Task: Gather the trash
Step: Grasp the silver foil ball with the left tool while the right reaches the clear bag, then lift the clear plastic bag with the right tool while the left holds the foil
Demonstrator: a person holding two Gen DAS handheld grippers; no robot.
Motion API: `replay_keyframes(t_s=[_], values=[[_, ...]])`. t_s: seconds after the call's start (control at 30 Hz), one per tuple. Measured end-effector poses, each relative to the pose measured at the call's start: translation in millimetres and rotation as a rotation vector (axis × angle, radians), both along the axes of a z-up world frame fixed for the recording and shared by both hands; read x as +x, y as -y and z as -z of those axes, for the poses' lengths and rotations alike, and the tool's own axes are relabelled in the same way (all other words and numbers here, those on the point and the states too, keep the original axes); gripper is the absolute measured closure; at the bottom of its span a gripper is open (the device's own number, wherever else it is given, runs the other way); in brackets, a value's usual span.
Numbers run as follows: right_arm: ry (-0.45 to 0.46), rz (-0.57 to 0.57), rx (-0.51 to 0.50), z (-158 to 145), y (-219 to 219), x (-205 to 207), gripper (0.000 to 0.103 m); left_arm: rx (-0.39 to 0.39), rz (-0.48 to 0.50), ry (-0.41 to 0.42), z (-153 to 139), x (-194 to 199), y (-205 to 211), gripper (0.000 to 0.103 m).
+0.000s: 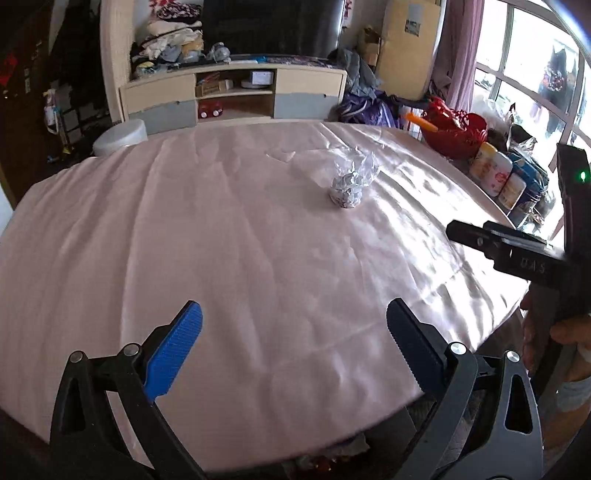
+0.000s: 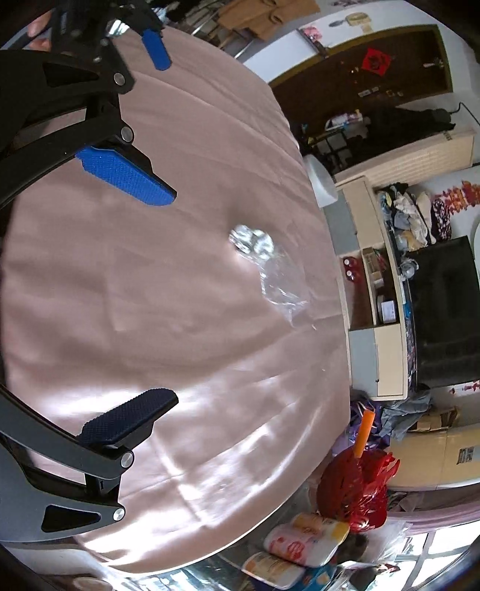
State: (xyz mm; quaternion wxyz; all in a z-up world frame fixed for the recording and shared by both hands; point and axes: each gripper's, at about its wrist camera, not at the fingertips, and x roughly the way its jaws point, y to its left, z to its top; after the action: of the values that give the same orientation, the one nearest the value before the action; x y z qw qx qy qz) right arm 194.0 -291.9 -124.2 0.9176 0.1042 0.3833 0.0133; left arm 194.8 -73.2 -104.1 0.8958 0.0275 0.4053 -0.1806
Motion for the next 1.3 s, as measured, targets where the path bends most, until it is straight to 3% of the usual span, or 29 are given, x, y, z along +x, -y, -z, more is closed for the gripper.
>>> replay_keyframes(t_s=[0.37, 0.8, 0.9, 0.97, 1.0, 1.13, 1.3], values=[[-0.023, 0.052, -0.053, 0.6, 23.9, 71.7, 0.009, -0.029, 0.048, -0.066, 17.0, 78.2, 39.8, 0.009], [-0.053, 0.045, -0.017, 4.7, 36.9, 124.1, 0.015, -0.027, 0.112, -0.128, 44.3, 149.3, 101.0, 0.024], [-0.057, 0.044, -0.010, 8.9, 36.2, 128.1, 0.015, -0.016, 0.111, -0.093, 44.7, 155.4, 103.1, 0.038], [-0.063, 0.035, -0.004, 12.5, 33.8, 133.8, 0.015, -0.003, 0.118, -0.082, 43.6, 157.5, 102.1, 0.062], [-0.064, 0.030, 0.000, 13.3, 32.0, 135.8, 0.016, -0.002, 0.120, -0.083, 43.2, 158.5, 101.3, 0.067], [-0.060, 0.001, -0.001, 14.2, 21.5, 145.6, 0.016, -0.023, 0.120, -0.085, 38.2, 159.5, 87.0, 0.077], [-0.062, -0.047, -0.041, 17.0, -1.0, 156.7, 0.015, 0.015, 0.094, -0.065, 32.7, 156.7, 66.6, 0.080]])
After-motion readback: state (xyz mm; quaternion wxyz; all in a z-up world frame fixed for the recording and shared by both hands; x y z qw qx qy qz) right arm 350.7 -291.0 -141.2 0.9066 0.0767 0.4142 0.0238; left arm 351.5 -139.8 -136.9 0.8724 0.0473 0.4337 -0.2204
